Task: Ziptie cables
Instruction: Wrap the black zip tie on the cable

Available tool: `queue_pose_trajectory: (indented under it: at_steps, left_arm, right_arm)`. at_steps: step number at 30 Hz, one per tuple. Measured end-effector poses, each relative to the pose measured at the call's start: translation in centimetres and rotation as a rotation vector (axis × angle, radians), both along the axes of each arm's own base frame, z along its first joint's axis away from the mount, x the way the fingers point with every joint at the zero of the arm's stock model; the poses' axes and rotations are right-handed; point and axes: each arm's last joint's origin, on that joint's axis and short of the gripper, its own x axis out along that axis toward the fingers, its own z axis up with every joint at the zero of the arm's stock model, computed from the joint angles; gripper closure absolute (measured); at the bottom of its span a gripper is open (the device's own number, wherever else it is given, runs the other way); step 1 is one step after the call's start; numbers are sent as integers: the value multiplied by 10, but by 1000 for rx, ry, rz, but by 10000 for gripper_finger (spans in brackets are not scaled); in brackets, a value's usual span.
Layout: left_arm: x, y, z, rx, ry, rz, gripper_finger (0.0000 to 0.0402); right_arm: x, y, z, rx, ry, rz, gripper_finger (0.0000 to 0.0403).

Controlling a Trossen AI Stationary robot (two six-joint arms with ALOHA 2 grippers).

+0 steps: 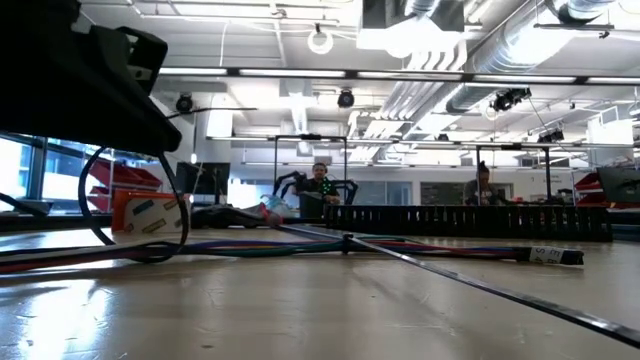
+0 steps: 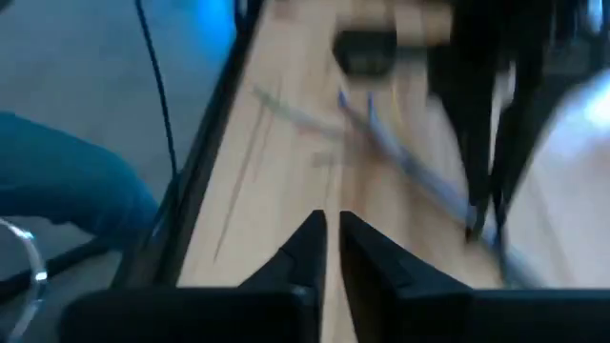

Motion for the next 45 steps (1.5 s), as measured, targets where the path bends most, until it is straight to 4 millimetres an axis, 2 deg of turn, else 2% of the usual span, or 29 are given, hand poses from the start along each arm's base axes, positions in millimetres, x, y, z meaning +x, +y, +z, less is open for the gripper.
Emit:
queue_pose_trajectory:
  at_steps: [2,6,10,14,20,29,36,45]
  left_arm:
    - [1,1,0,0,-2,-3,400]
    - [3,1,1,-2,-12,-4,401]
    - [3,1,2,-4,-14,-4,401]
    - [3,1,2,-9,-11,-6,399]
    - [3,1,2,-13,-11,-5,397]
    - [3,1,2,-12,-12,-2,397]
    - [3,1,2,0,-9,-14,396]
    - [3,1,1,0,7,-41,396]
  right_arm:
    - [6,-3,4,-73,-52,30,362]
    - [13,-20,3,-225,-66,-62,300]
    - [22,-38,-9,-221,22,-46,253]
    - [31,-49,-22,-201,57,-59,240]
    - [33,-53,-20,-217,44,-93,280]
    - [32,-52,-20,-229,33,-118,393]
    - [23,-45,-23,-202,60,-164,401]
    - [-12,-20,-32,-151,132,-300,402]
